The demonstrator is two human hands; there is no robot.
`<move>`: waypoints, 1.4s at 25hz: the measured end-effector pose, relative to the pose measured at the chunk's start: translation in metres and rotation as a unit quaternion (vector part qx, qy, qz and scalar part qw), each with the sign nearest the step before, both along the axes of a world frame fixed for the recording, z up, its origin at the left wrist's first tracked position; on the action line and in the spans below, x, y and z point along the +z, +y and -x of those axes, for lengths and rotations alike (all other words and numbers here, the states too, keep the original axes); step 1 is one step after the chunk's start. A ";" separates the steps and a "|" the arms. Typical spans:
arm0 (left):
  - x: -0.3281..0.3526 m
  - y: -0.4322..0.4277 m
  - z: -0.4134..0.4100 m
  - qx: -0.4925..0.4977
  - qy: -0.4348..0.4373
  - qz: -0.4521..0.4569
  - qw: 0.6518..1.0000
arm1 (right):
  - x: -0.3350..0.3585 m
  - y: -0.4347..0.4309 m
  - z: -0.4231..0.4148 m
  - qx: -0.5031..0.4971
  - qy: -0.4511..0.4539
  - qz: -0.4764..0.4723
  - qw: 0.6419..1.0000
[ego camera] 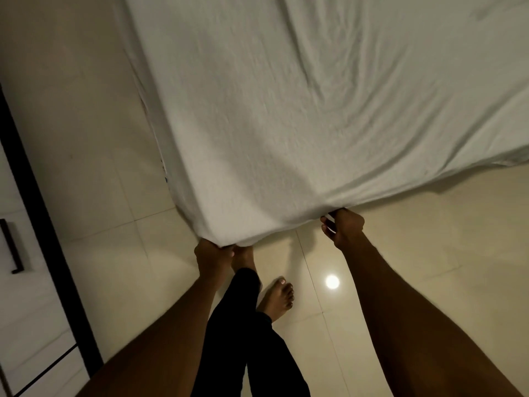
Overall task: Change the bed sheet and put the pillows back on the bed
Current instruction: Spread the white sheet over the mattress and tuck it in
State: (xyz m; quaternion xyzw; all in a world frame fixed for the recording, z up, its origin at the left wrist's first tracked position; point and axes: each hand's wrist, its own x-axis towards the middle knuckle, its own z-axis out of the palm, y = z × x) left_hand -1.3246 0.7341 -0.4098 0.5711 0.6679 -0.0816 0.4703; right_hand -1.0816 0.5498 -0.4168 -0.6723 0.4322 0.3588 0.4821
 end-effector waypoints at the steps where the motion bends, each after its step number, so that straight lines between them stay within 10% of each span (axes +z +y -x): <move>1: -0.002 0.003 0.005 -0.027 0.016 -0.007 0.999 | -0.003 0.002 0.000 -0.009 0.006 0.015 1.000; 15: -0.013 0.015 -0.013 0.151 0.016 0.153 0.977 | -0.024 0.000 -0.003 0.158 0.037 0.137 0.977; 22: 0.014 0.027 -0.014 0.410 -0.121 0.238 0.872 | 0.011 0.044 0.023 -0.201 0.062 -0.111 0.971; 35: 0.015 0.038 -0.038 0.531 -0.318 0.301 0.725 | 0.013 0.069 0.015 -0.343 0.061 -0.195 0.917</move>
